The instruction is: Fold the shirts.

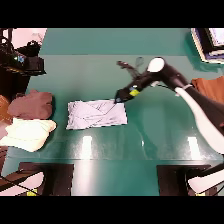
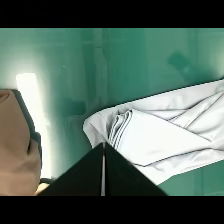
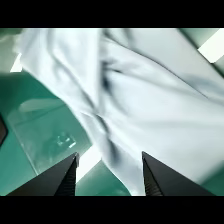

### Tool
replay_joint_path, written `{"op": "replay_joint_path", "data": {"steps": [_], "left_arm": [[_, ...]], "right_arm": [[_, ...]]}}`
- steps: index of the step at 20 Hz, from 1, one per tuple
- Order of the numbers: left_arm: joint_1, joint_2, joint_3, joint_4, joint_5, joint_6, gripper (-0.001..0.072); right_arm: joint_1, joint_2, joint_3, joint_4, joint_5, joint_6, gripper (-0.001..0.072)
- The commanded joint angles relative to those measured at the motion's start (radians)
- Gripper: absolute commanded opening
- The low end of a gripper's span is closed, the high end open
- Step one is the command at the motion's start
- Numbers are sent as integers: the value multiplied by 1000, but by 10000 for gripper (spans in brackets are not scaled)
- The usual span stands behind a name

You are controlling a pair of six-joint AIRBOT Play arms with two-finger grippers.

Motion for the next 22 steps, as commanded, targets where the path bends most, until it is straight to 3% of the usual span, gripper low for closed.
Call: {"op": "replay_joint_path", "data": {"steps": [1,2,4,6,7,14,15,16,17,20,22], "left_arm": [[-2,0,-1,-31,10,3,21],[-1,0,-1,-42,22,3,21],[-1,-1,-1,-62,48,3,21],[-2,-1,-1,-74,72,4,21],[-2,-1,-1,-76,84,4,20],[-1,-1,-1,-77,87,29,21],[-1,-1,-1,-77,86,29,21],[-1,-1,-1,-77,82,29,20],[-1,-1,-1,-77,77,30,21],[-1,-1,-1,-77,61,34,20],[-1,-1,-1,-77,53,40,20]], "right_arm": [[-172,126,-272,-8,-98,34,447],[-204,143,-333,8,-122,34,452],[-246,146,-418,65,-149,31,623],[-250,121,-466,141,-175,21,618],[-235,98,-467,175,-180,-3,572],[-8,-102,-283,308,-231,-14,566],[23,-134,-245,312,-224,-14,543],[53,-164,-203,311,-209,-14,406],[75,-186,-169,308,-195,-14,352],[100,-213,-80,278,-137,-16,70],[86,-212,-26,240,-87,-15,15]]}}
